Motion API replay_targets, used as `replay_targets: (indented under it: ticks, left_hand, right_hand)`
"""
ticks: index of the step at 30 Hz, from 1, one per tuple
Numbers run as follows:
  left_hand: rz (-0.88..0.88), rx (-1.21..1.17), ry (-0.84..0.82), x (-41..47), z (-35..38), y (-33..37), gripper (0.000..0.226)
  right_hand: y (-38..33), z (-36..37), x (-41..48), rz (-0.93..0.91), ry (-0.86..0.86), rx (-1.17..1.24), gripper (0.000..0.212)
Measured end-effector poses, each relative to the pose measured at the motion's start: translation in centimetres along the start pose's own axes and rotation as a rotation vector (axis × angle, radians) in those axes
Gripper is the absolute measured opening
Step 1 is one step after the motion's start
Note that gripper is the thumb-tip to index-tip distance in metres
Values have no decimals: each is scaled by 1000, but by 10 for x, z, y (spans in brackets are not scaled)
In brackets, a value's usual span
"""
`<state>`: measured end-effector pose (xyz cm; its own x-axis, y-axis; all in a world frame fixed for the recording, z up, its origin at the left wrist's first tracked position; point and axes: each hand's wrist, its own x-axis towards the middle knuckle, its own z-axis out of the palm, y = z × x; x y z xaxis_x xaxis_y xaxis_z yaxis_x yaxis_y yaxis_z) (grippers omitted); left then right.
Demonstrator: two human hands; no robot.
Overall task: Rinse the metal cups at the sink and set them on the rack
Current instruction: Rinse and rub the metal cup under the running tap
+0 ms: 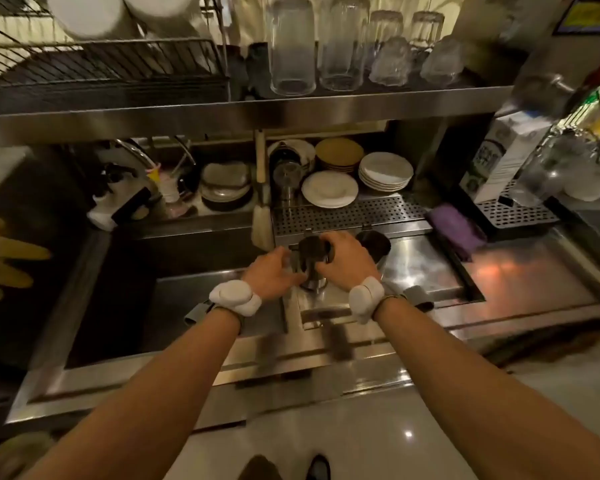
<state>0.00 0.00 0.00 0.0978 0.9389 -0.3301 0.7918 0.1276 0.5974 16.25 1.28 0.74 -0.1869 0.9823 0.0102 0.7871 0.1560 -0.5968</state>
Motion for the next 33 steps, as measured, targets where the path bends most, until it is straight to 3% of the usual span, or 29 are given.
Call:
replay_targets:
  ticks: [5,8,15,18,21,24,28,33]
  left_hand:
    - [-8,13,-35,24,1,-4,67]
    - [2,16,-29,49,3,-13,67]
    - [-24,-4,-53,59,13,-30,71]
    - [-7,-42,-29,57,10,-30,82]
    - [32,-77,-21,53,6,-20,75]
    - [73,-94,107,49,-2,-18,81]
    - [100,-159,296,50,-9,-38,91]
    - [43,-207,424,2,-48,-36,85]
  right_hand:
    - [12,9,37,12,-167,-100,74]
    - [18,26,70,35,-259,-179,88]
    - [20,46,88,41,-318,-251,59]
    - [14,34,85,7,-290,-259,57]
    - [4,19,83,-26,-228,-223,59]
    - [-22,8,77,-45,-176,-120,62]
    - [-65,4,69,-67,-110,-30,42]
    - [-108,4,62,-151,-182,59,47]
